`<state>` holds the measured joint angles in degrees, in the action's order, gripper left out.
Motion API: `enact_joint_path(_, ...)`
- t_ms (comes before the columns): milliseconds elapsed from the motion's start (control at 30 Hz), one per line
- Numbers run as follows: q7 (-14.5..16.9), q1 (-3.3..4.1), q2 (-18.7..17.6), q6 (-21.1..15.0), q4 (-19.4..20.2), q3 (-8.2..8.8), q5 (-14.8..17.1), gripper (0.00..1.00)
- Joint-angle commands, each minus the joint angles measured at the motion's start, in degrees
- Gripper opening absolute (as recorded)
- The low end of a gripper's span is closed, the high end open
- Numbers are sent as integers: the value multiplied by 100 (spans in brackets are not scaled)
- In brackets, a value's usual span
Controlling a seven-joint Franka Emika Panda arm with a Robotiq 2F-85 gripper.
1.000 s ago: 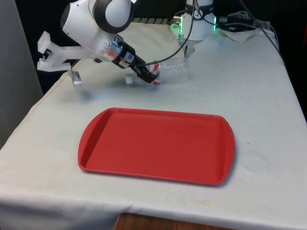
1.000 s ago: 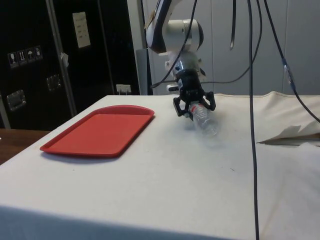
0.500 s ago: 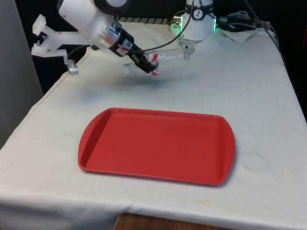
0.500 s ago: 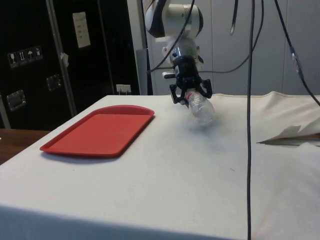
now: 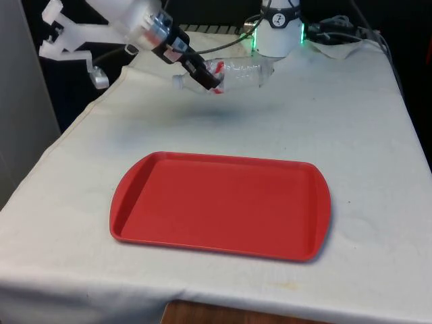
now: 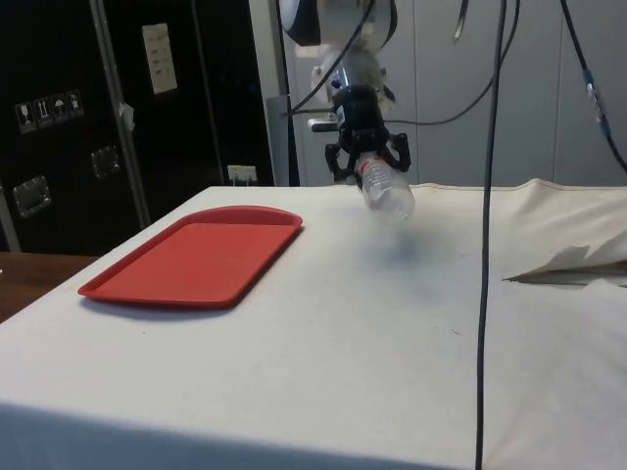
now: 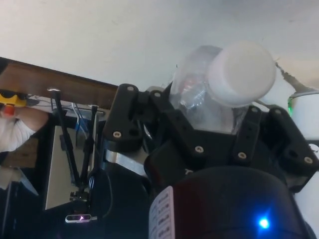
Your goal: Place the bottle upright on the tray.
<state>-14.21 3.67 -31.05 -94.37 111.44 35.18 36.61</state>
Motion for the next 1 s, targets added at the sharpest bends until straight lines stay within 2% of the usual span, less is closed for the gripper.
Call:
enact_joint_path(0, -74, 52, 97, -52, 52, 34, -40, 0)
enact_joint_path(33, -92, 57, 126, -57, 57, 34, -52, 0)
enact_joint_path(67, -52, 11, 63, 0, 11, 0, -29, 0)
enact_joint_path(100, -120, 63, 160, -63, 63, 34, -69, 0)
enact_joint_path(133, -160, 80, 218, -74, 74, 29, -92, 0)
enact_joint_path(300, -258, 126, 378, -103, 97, 34, -166, 0)
enact_joint_path(333, -218, 74, 315, -11, 46, 0, -132, 0)
enact_joint_path(367, -269, 132, 401, -109, 103, 34, -178, 0)
enact_joint_path(600, -321, 183, 544, -206, 120, 29, -252, 0)
enact_joint_path(633, -286, 132, 487, -97, 69, 0, -223, 0)
enact_joint_path(667, -332, 189, 567, -223, 126, 29, -258, 0)
enact_joint_path(900, -395, 246, 699, -350, 155, 29, -344, 0)
enact_joint_path(933, -350, 189, 630, -235, 97, 0, -309, 0)
enact_joint_path(967, -401, 252, 716, -372, 155, 23, -350, 0)
